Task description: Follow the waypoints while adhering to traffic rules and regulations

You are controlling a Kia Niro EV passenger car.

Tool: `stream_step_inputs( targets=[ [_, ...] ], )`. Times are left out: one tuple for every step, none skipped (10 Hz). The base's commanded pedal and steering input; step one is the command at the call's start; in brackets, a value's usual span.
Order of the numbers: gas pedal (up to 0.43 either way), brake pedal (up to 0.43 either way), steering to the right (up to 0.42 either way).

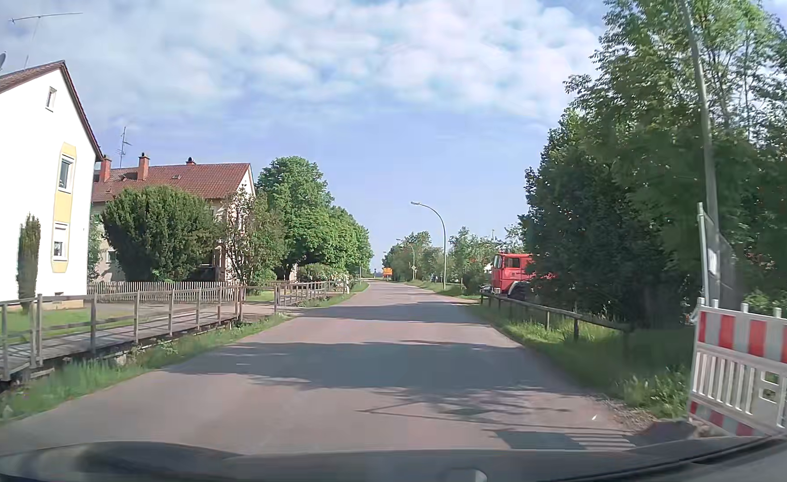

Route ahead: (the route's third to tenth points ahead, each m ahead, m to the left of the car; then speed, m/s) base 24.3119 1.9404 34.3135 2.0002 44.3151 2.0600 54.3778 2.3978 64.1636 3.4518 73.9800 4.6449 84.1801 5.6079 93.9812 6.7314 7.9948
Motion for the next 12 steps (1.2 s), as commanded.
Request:
stream_step_inputs(
  targets=[
    [0.098, 0.0, 0.001],
    [0.098, 0.0, 0.001],
    [0.098, 0.0, 0.001],
    [0.098, 0.0, 0.001],
    [0.098, 0.0, 0.001],
    [0.098, 0.0, 0.001],
    [0.098, 0.0, 0.001],
    [0.098, 0.0, 0.001],
    [0.098, 0.0, 0.001],
    [0.098, 0.0, 0.001],
    [0.098, 0.0, 0.001],
    [0.098, 0.0, 0.001]
  ],
)
